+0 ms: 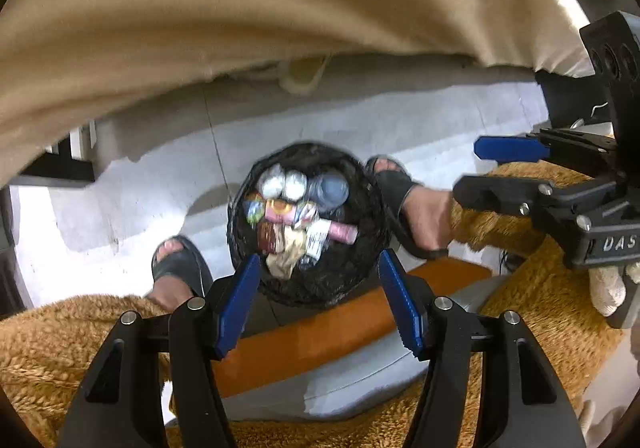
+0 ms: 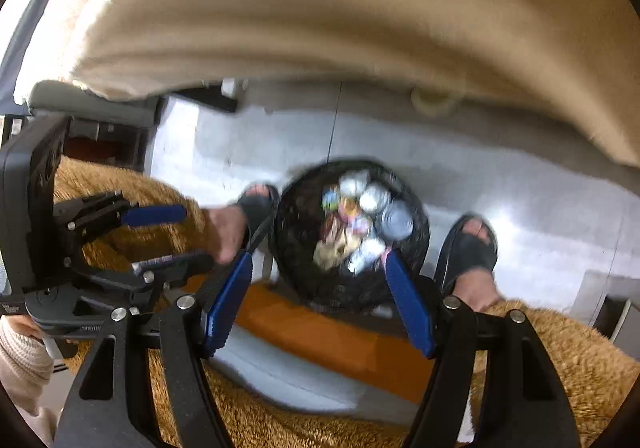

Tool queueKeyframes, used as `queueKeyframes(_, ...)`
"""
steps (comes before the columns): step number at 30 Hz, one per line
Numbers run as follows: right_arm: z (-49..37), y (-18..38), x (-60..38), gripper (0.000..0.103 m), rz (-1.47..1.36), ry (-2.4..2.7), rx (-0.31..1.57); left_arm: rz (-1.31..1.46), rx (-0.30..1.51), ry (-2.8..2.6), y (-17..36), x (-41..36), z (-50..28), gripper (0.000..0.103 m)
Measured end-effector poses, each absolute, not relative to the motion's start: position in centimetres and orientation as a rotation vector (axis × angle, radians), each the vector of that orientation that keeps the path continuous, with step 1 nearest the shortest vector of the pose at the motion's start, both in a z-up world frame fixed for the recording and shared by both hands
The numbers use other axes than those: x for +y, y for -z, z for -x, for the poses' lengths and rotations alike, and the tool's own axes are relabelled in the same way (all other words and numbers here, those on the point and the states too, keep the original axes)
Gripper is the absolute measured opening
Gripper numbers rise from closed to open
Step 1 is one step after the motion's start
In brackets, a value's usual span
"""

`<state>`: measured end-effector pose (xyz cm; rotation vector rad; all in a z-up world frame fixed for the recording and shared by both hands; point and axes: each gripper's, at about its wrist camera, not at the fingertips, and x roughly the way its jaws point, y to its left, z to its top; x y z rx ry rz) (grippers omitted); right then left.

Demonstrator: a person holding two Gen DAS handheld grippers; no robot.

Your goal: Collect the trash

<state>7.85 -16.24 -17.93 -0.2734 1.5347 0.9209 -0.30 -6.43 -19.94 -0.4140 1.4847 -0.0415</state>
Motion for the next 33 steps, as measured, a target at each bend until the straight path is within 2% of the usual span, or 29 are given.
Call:
queueKeyframes(7,-7.5,12.1,-16.7,0.069,0.224,-0.997,1.240,0.261,1.253,-0.089,14.6,-6.1,0.5,0.061)
queueKeyframes(12,-7.2,8.4,-17.3,0.069,0.199,-1.026,1.044,0.274,1.119,-0.104,11.3,-5.2,0.4,0.061)
queueKeyframes(23,-9.1,1.3,-17.9,0.069,0.166,-0.990,0.766,0.212,0.856,-0.166,3.6,-3.3,-0.7,0.061)
queueKeyframes(25,-10.1,0.2,-18.2,0.077,0.151,-0.956,0.734,0.180,0.796,-0.183,1.9,-3.2,-0.9,0.061)
queueKeyframes(30,-11.7,-2.4,-17.9,0.078,0.138,-0.945,0.658,0.139,0.693,-0.196,-1.4,-2.4,-1.6,0.061)
queueKeyframes(33,-12.3,-3.3,-17.9,0.083,0.141,-0.944,0.615,0.133,0.656,-0.198,-3.0,-1.7,-1.7,0.061)
